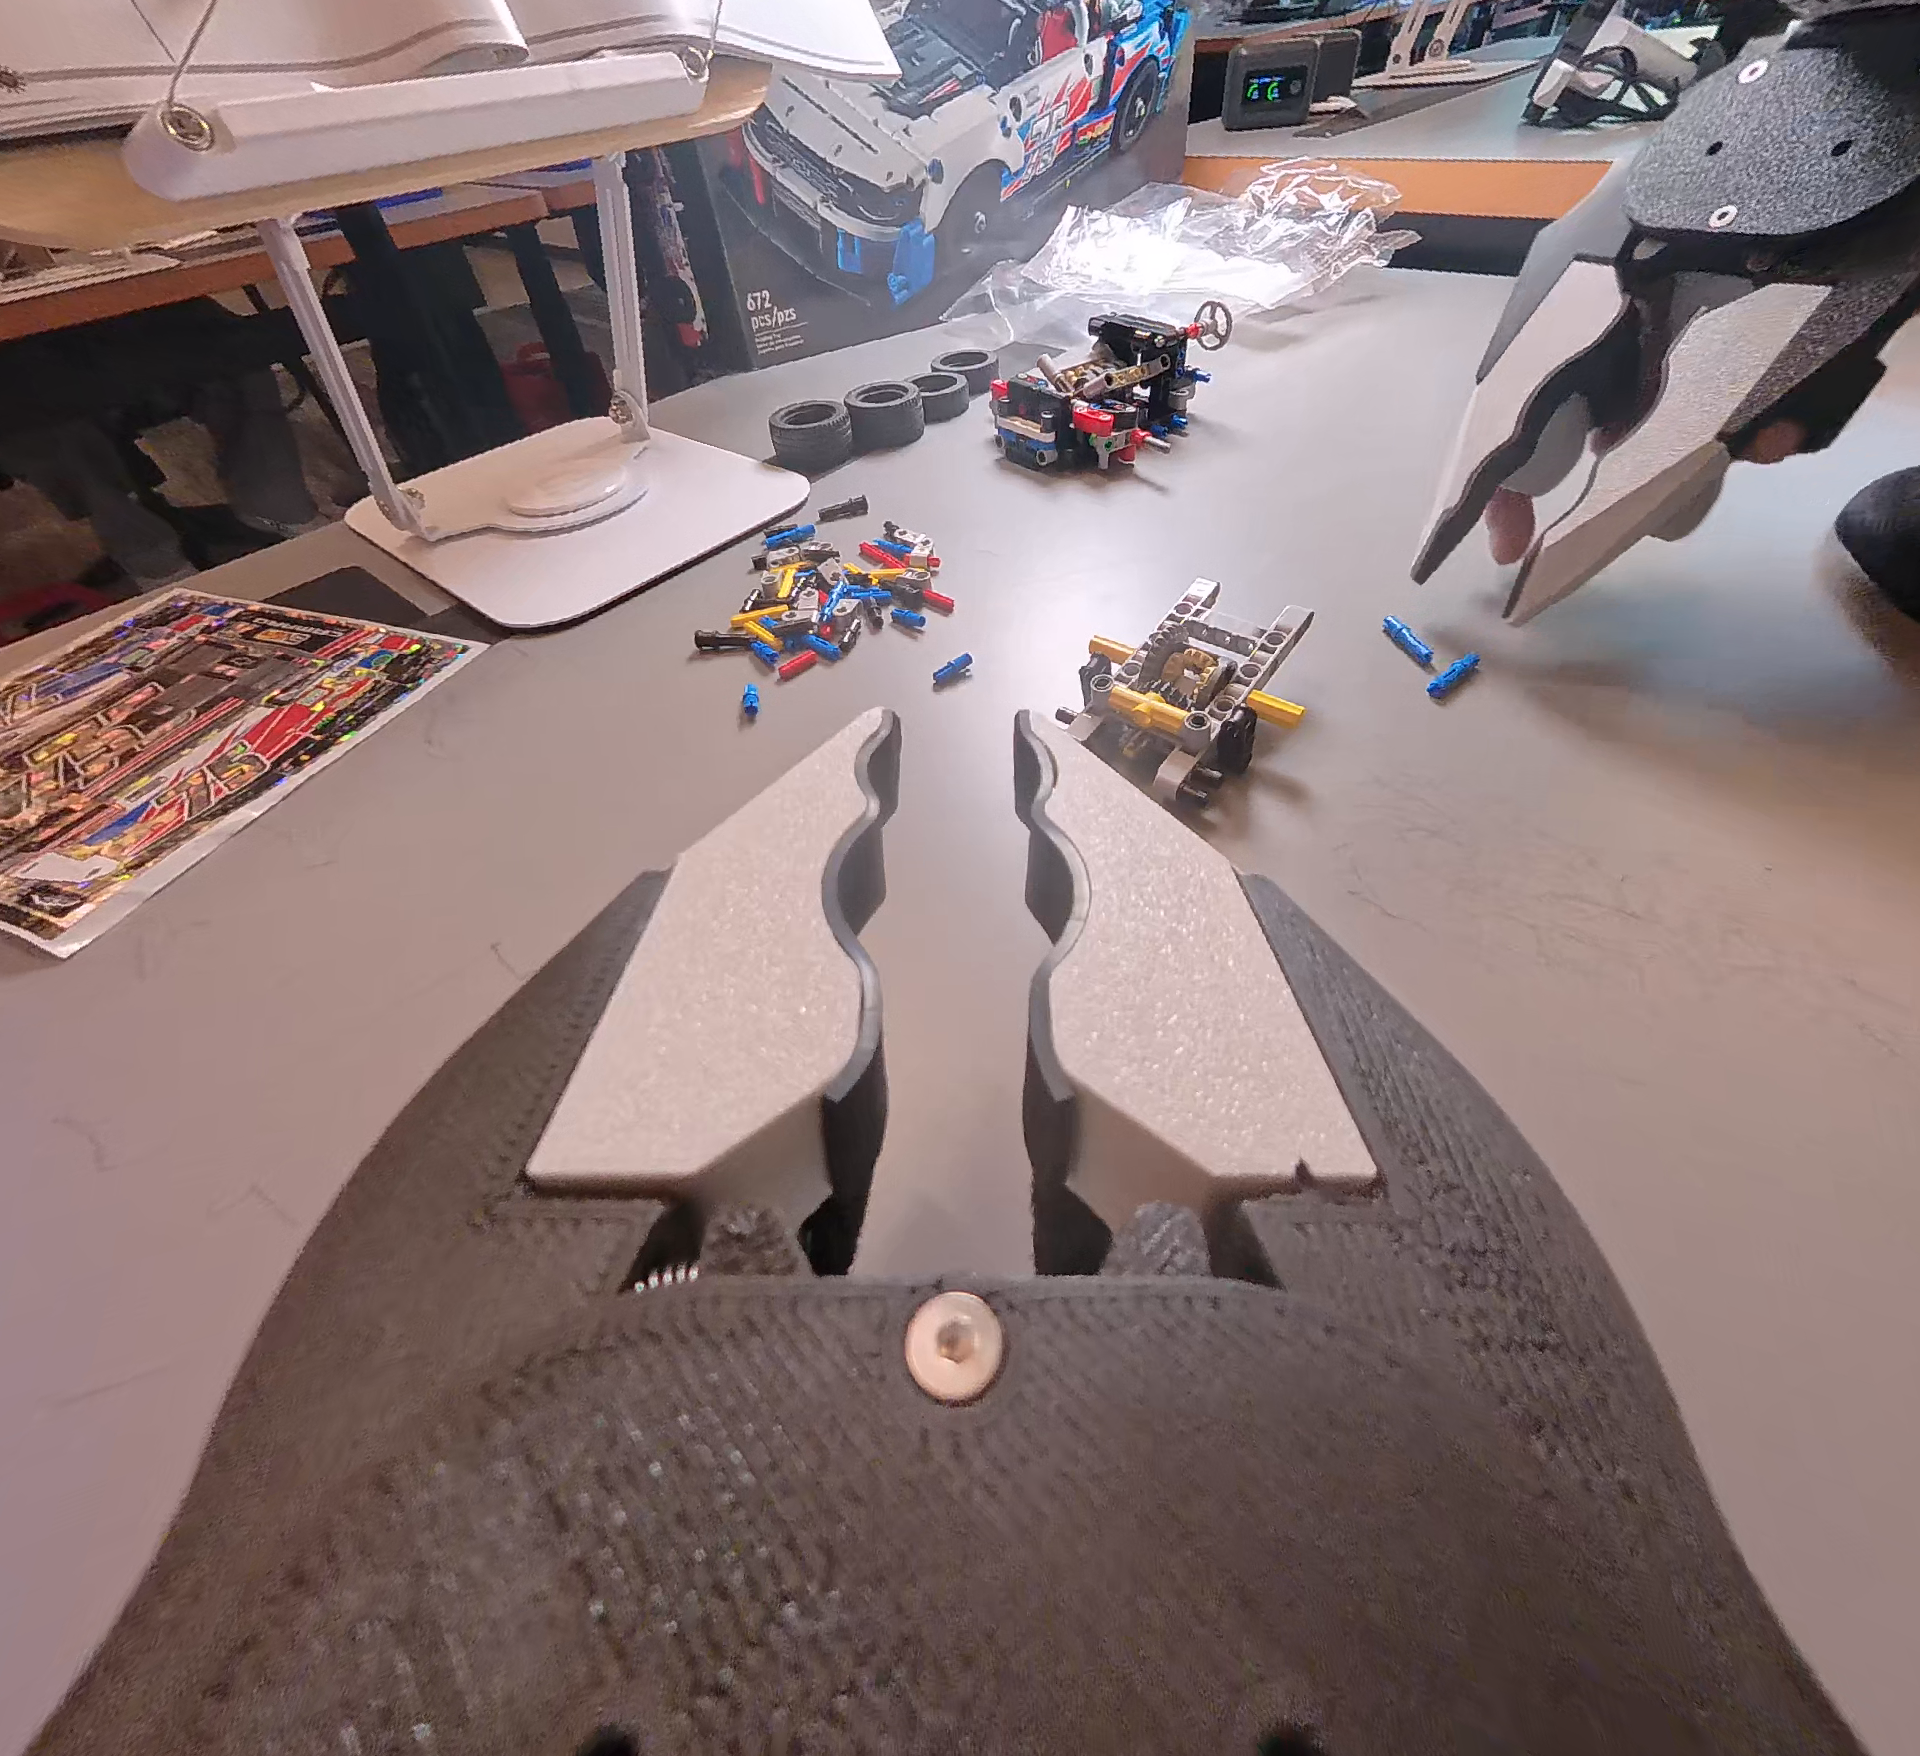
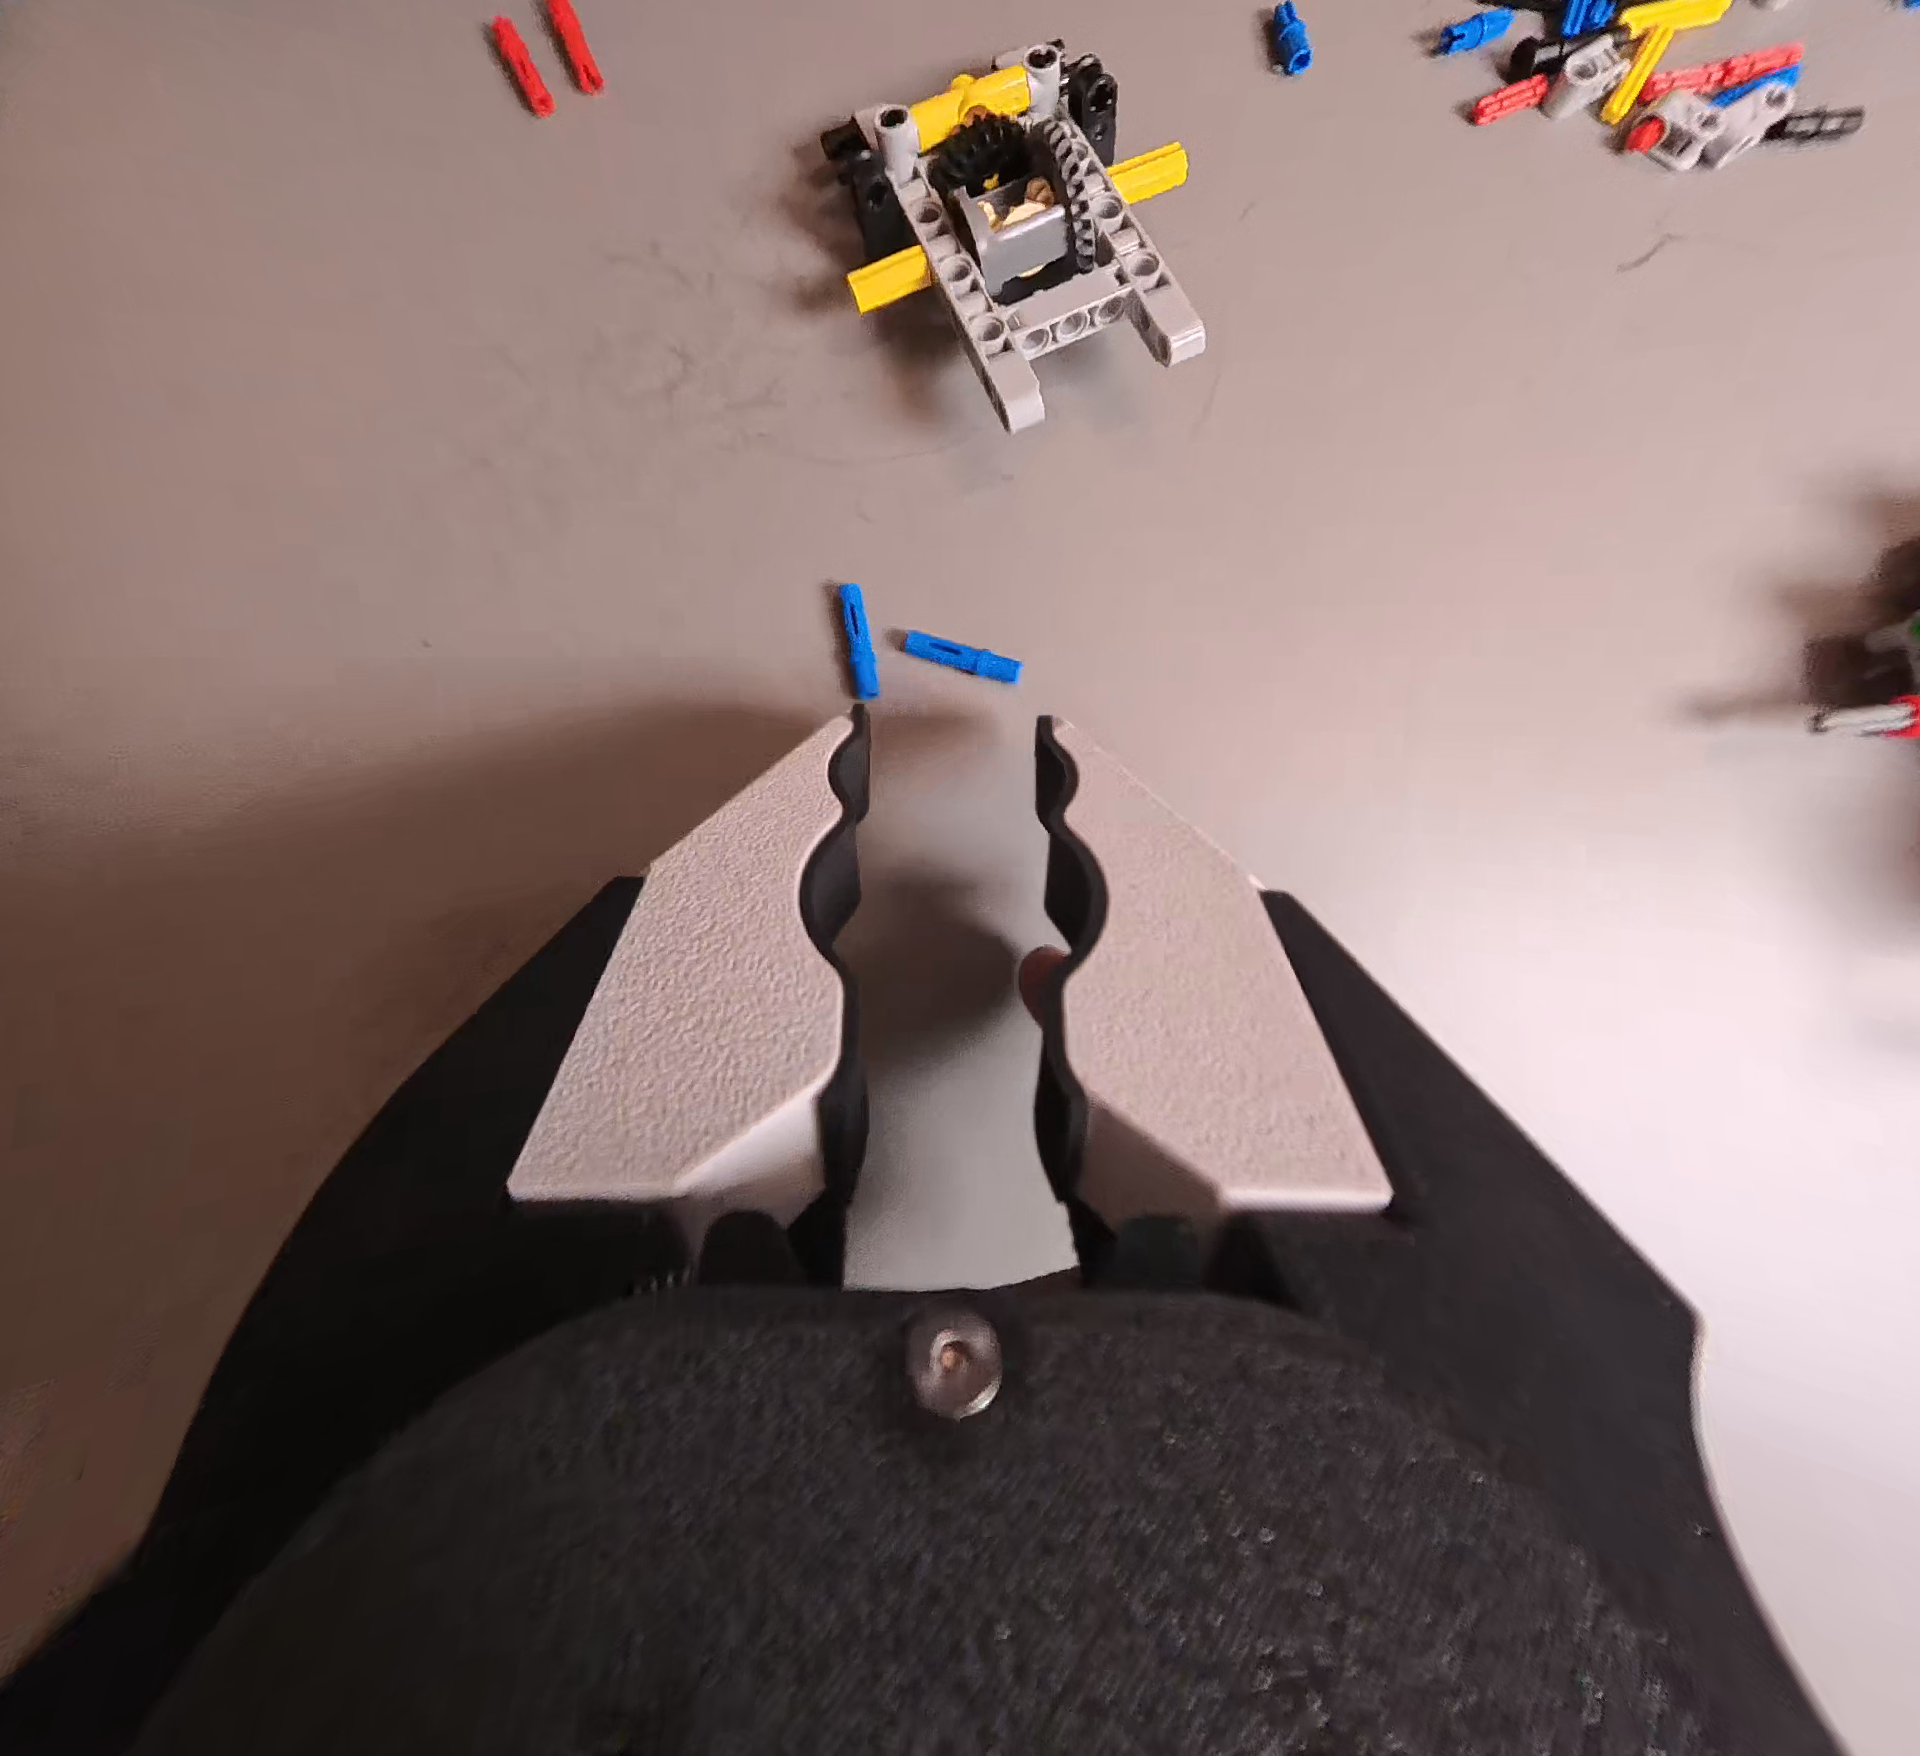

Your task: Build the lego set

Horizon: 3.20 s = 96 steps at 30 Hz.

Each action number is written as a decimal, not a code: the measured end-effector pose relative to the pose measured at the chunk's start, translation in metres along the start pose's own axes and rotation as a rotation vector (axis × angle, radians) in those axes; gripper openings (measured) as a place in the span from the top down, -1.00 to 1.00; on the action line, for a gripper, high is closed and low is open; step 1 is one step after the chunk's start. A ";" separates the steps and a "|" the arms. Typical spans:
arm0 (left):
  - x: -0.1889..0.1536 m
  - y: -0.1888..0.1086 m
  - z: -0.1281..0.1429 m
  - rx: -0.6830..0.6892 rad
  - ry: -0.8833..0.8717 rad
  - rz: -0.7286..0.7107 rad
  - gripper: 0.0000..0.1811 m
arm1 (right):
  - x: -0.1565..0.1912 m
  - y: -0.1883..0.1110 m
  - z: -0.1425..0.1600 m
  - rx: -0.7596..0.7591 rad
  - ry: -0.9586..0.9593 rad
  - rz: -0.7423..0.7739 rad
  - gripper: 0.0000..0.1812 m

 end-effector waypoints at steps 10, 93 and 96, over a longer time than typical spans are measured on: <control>0.002 0.000 0.000 -0.003 -0.025 -0.001 0.78 | -0.021 0.020 -0.014 0.080 -0.279 -0.164 0.85; -0.002 0.002 0.001 0.023 0.009 0.025 0.82 | -0.003 0.012 -0.011 0.238 -0.320 -0.194 0.90; -0.002 0.002 0.001 0.017 0.006 0.021 0.82 | -0.004 0.014 -0.012 0.230 -0.322 -0.207 0.89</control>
Point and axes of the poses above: each gripper's, where its closed fingertips meet, y out along the fingers, z out of its underside, x = y × z across the jaws, the point moved 10 cm from there along -y, back along the fingers, and after that the axes turned 10 degrees about -x, right-handed, at the moved point
